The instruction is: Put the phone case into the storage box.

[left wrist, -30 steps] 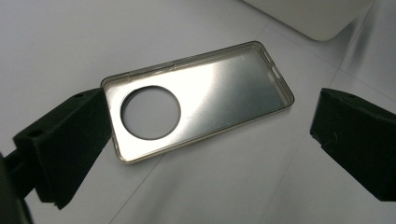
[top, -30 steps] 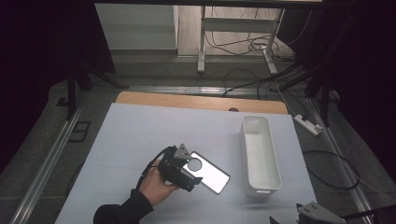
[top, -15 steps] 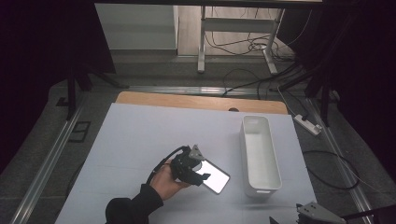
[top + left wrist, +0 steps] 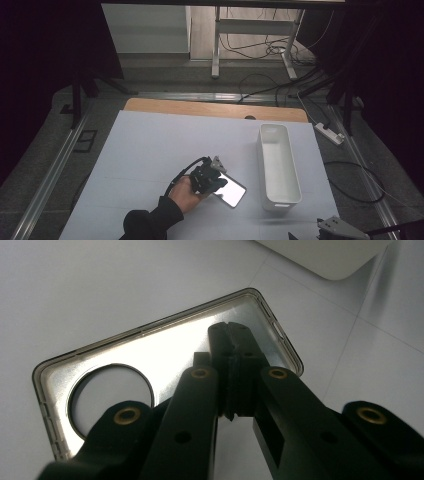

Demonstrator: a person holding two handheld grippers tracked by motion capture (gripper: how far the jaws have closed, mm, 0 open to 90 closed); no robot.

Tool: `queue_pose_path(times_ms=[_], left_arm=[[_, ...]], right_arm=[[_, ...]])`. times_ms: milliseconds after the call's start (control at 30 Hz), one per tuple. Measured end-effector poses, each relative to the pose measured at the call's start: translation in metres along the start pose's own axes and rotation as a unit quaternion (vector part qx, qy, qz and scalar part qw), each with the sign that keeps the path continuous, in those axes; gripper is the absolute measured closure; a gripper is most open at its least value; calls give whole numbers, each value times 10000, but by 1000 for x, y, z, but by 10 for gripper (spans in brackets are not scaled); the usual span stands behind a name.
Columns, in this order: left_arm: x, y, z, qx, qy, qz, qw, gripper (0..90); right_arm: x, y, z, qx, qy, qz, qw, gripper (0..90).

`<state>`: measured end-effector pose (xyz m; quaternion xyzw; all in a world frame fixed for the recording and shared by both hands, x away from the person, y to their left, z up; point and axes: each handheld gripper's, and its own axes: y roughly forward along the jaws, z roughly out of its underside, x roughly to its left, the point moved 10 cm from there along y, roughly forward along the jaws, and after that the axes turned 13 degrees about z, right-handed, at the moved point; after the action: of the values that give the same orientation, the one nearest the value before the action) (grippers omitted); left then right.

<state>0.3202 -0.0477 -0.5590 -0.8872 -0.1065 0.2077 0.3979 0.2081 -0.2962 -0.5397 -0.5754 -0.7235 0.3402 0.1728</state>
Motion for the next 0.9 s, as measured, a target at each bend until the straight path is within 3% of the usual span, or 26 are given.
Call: queue_pose_path(times_ms=[300,600,900], left_arm=[[5,19,13,78,-177,12,9998,893],[2,34,24,208,-170,9,9996,893],[0,32,28,256,-125,-37,9996,893]], right_arm=[[0,0,0,21,-1,-7,10000,0],[0,0,1,29,-11,-2,10000,0],[0,0,1,43,-12,9,10000,0]])
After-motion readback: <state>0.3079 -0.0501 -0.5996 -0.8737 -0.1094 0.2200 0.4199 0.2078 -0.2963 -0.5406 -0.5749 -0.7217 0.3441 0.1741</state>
